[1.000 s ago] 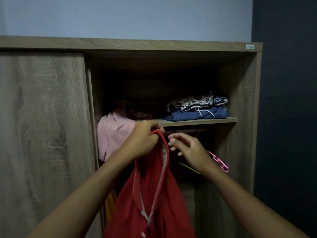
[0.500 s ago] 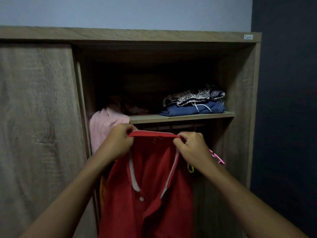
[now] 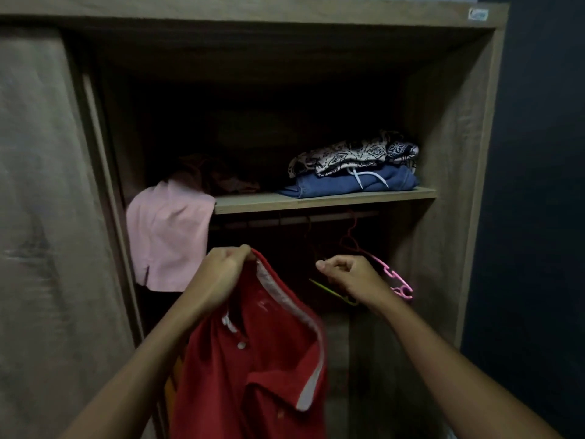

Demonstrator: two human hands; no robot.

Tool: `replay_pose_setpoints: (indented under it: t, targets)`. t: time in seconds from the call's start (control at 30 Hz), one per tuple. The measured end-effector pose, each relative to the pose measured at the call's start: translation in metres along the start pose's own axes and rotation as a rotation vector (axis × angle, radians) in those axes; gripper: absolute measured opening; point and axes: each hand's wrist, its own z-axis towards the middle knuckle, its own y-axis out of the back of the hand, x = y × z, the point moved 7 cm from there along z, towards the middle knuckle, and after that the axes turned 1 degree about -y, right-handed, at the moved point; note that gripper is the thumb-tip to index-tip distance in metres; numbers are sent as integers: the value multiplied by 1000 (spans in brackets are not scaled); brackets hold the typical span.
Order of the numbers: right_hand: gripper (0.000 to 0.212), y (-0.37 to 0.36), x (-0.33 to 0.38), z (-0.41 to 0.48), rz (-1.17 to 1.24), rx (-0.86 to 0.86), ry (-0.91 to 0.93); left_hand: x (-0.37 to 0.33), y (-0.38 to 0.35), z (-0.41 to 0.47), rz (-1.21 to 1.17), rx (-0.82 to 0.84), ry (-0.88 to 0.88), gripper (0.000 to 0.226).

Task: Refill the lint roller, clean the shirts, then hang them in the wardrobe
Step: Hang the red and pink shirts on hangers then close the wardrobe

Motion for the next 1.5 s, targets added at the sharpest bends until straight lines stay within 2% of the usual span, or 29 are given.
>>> replay_pose_setpoints:
  t: [0.1, 0.27, 0.43, 0.63, 0.73, 0.83, 0.97, 1.1, 1.33, 1.5]
  targets:
    - [20, 15, -28, 26, -218, -241, 17, 3, -19, 8, 39, -18, 20, 58]
    - [20, 11, -53, 58, -406, -312, 27, 22, -37, 20, 110, -63, 77, 50]
    - [44, 7, -67, 90, -618, -272, -38, 33, -45, 25, 134, -102, 103, 43]
    - [40, 2, -86, 122, -720, -101, -196, 41, -51, 30, 206, -134, 138, 30]
    - [34, -3, -92, 131, -683, -72, -208, 43, -57, 30, 207, -125, 161, 32]
    - [34, -5, -94, 132, -551, -147, -209, 44, -62, 27, 188, -145, 185, 42]
    - [24, -7, -97, 114, -384, -241, -91, 43, -66, 20, 207, -199, 187, 28]
    - [14, 1, -102, 82, -307, -292, 22, 42, -73, 10, 200, -216, 198, 25]
    - [19, 12, -96, -15, -291, -301, 102, 35, -72, -15, 175, -192, 176, 28]
    - [19, 23, -70, -118, -39, -479, 166, 24, -62, -46, 157, -150, 141, 33]
